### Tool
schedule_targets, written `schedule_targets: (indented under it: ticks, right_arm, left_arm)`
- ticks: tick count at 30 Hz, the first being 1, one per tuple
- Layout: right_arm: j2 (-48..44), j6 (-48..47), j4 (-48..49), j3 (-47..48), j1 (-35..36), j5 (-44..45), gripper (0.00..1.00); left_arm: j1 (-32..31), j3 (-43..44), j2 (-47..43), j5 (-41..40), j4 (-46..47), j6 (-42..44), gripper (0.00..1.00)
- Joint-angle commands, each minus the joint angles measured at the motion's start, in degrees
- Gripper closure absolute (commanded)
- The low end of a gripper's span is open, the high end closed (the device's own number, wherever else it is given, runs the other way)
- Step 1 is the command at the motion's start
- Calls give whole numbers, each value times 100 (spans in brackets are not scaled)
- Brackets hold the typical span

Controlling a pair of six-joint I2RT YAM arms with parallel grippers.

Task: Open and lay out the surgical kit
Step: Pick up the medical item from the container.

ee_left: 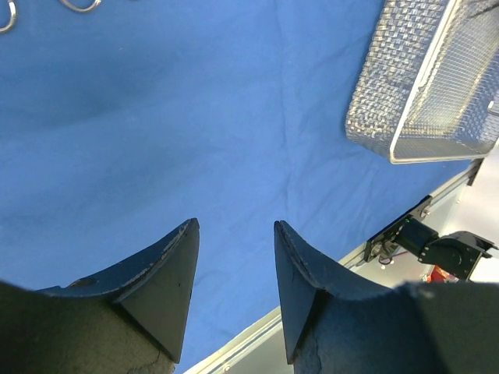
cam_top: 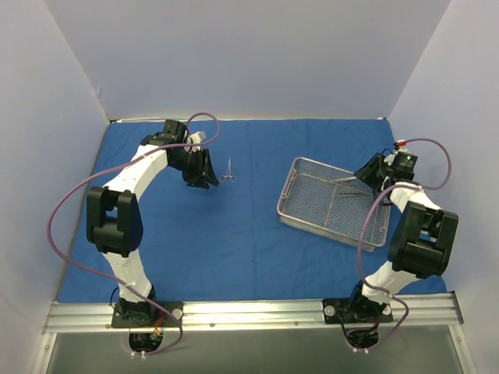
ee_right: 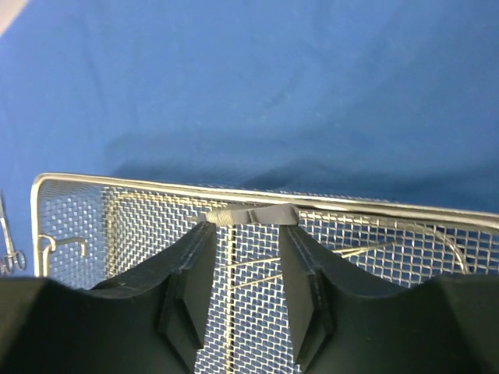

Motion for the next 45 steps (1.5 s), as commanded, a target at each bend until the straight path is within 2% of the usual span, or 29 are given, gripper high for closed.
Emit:
schedule_targets:
  ticks: [1, 7, 24, 27, 31, 34, 42, 45]
  right_arm:
    - [72, -74, 641, 4, -58, -454, 63]
    - [362, -144, 368, 224, -67, -357, 66]
    - [590, 181, 1080, 13, -172, -427, 65]
    - [687, 304, 1220, 5, -172, -541, 72]
    - [661, 559, 1458, -92, -181, -559, 85]
    - [635, 638, 1484, -110, -181, -638, 91]
    - [108, 665, 1160, -241, -181, -674, 100]
    - [-252, 665, 992, -312, -216, -568, 100]
  left_arm:
    - [-28, -35, -480, 298, 442, -79, 48]
    - [-28, -70, -647, 290, 406, -44, 48]
    - [-28, -228, -700, 210, 257, 44, 48]
    - [-28, -237, -691, 210, 257, 44, 48]
    - [-28, -272, -674, 210, 248, 44, 48]
    - [-28, -272, -674, 219, 239, 52, 48]
    - [-28, -290, -647, 245, 231, 44, 47]
    - [-28, -307, -639, 245, 231, 44, 47]
